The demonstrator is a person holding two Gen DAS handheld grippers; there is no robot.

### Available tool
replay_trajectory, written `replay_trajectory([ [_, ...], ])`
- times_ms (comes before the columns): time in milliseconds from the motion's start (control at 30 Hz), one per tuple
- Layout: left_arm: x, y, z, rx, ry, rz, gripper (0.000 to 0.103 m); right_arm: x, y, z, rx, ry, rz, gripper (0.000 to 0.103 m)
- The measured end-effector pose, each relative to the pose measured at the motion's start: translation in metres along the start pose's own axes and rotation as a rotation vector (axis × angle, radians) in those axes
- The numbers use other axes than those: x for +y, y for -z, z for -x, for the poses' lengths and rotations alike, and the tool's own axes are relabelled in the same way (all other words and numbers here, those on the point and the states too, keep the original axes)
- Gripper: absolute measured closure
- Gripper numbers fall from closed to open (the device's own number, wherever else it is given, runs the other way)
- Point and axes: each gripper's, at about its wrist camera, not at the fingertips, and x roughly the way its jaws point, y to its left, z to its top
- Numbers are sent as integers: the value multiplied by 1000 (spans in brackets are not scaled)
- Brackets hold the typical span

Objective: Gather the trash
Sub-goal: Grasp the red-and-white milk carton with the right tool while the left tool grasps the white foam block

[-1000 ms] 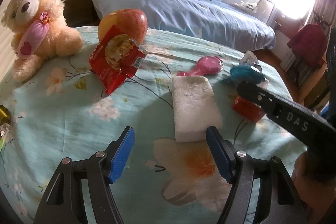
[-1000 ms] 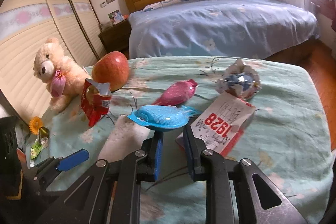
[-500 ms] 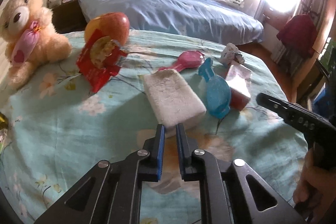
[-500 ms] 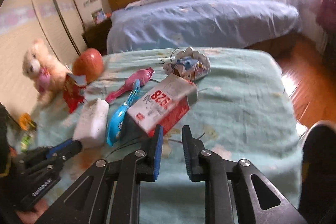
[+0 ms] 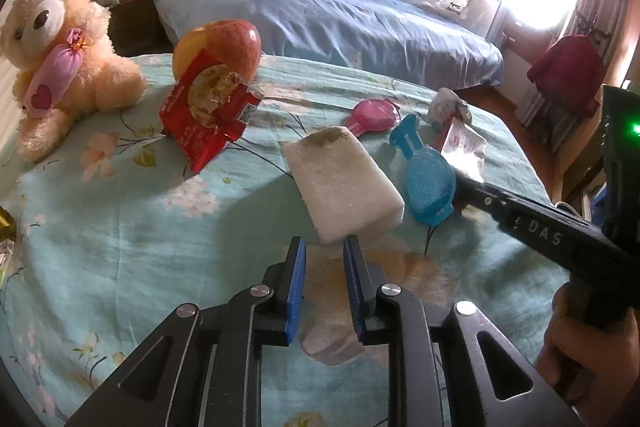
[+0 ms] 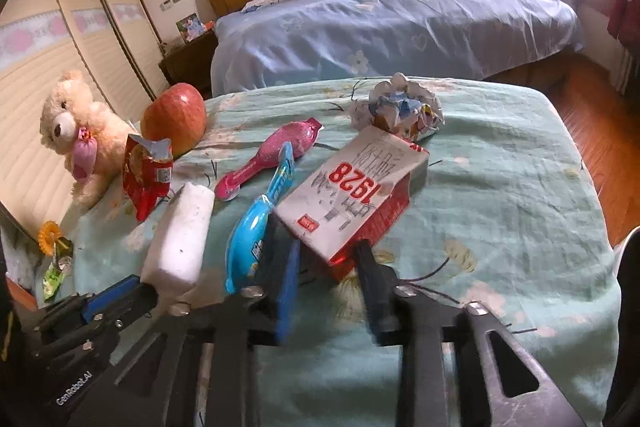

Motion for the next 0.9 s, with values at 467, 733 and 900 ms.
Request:
replay_trajectory([
  [467,-24,-4,-9,-3,-51,-29,39,-47,18,38,28,-13,-87,77],
  [733,-25,-15,-22,5,-77,-4,38,-33,-1,24,-33,8,-181,33],
  [900,-28,-13,-27,7,-28,-31,65,-34,-5,8,-41,83,-198,43],
])
